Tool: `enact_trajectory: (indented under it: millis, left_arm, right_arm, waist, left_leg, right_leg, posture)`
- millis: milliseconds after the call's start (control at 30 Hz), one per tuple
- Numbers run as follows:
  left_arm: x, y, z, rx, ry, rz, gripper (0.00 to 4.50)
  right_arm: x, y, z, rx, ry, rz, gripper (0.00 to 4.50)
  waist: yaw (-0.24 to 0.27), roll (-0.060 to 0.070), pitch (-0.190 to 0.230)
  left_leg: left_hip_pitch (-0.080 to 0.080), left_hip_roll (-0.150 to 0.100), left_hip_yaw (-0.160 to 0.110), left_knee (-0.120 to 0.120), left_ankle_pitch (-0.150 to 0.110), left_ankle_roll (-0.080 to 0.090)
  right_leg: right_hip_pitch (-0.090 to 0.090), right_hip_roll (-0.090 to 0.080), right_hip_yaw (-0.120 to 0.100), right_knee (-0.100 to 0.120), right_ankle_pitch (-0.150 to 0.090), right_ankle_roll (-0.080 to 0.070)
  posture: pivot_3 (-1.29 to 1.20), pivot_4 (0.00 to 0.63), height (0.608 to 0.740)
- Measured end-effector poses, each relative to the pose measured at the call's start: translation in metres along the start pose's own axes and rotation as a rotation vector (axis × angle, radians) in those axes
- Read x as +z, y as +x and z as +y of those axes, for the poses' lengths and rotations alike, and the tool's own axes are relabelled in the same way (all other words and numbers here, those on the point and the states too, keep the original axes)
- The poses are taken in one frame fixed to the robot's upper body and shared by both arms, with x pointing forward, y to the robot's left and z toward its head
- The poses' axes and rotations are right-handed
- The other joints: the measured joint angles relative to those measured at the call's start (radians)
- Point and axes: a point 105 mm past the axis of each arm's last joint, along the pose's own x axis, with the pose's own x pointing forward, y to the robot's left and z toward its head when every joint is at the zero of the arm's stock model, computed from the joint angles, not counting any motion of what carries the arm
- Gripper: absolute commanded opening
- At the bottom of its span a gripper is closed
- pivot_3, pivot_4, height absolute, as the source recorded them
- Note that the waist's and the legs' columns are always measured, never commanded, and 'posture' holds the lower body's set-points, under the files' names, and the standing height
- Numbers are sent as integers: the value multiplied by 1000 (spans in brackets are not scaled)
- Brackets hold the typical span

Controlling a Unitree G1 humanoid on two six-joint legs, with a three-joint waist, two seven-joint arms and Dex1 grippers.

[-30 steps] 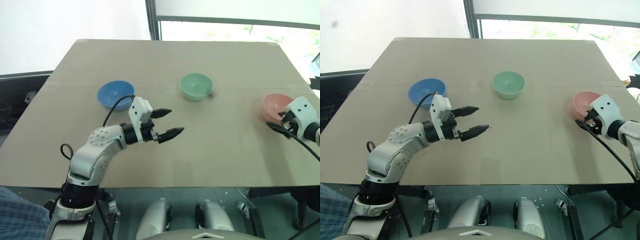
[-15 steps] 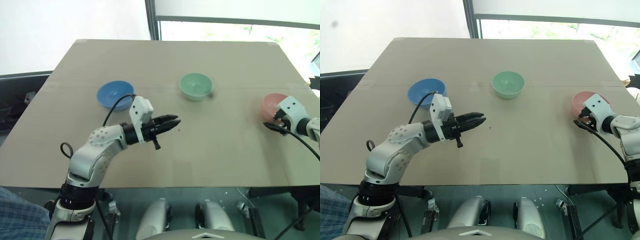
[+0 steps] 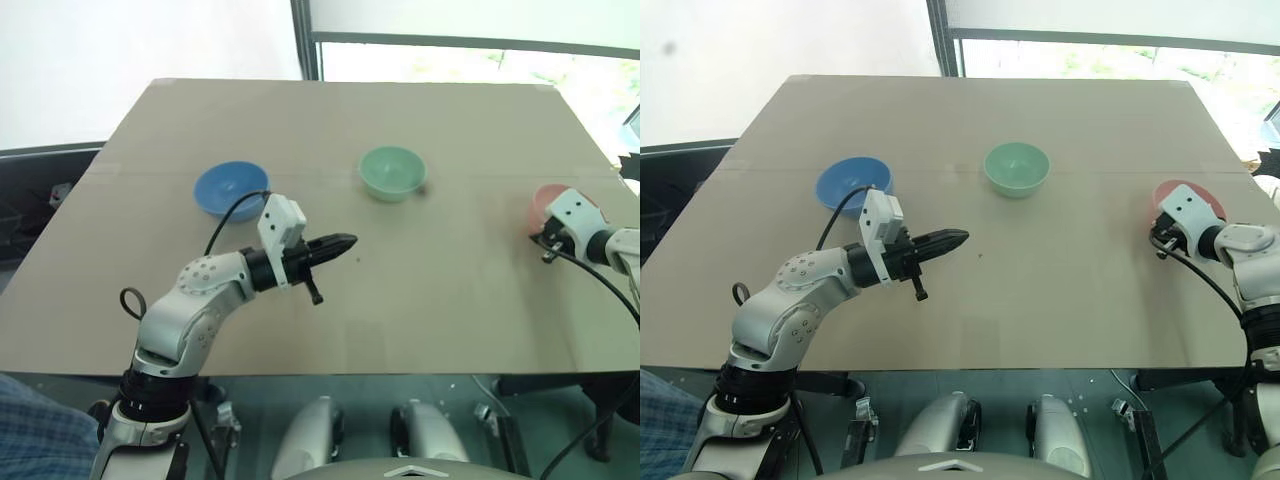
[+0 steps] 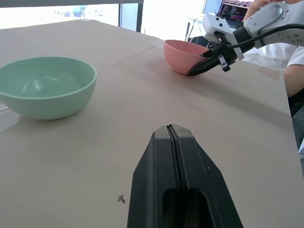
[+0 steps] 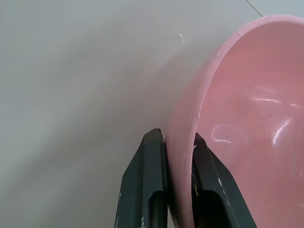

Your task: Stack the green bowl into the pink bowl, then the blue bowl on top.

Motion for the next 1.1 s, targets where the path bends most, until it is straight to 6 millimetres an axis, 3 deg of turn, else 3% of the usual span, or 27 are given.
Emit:
enact_trajectory:
  millis: [333, 433, 733, 933, 1100]
  left_arm:
    - [0, 0, 1, 5, 2, -2, 0]
    - [0, 0, 1, 12, 6, 4, 829]
    - [-3, -3, 2, 7, 23, 36, 4428]
    - [-3, -3, 2, 8, 24, 36, 4474]
    - [-2, -3, 4, 27, 26, 24, 4474]
  right_arm:
    - [-1, 1, 0, 2, -5, -5, 81]
    - [0, 1, 0, 3, -5, -7, 0]
    - [1, 2, 2, 5, -14, -14, 0]
    - [11, 1, 12, 50, -54, -39, 0]
    - [54, -8, 47, 180, -147, -130, 0]
  waist:
    - [-1, 0, 0]
    - [-1, 0, 0]
    - [-2, 0, 0]
    - [-1, 0, 0]
    - [-1, 1, 0]
  left_leg:
    - [0, 0, 0, 0, 0, 0]
    - [0, 0, 0, 0, 0, 0]
    - [0, 0, 0, 0, 0, 0]
    - [0, 0, 0, 0, 0, 0]
    - [-1, 0, 0, 0, 0, 0]
  right_leg:
    - [0, 0, 0, 0, 0, 0]
    - [0, 0, 0, 0, 0, 0]
    - [0, 0, 0, 0, 0, 0]
    - [0, 0, 0, 0, 0, 0]
    - [-2, 0, 0, 0, 0, 0]
  posture:
    - [0, 150, 740]
    - [0, 150, 740]
    - [0, 150, 740]
    - [0, 150, 740]
    - [0, 150, 740]
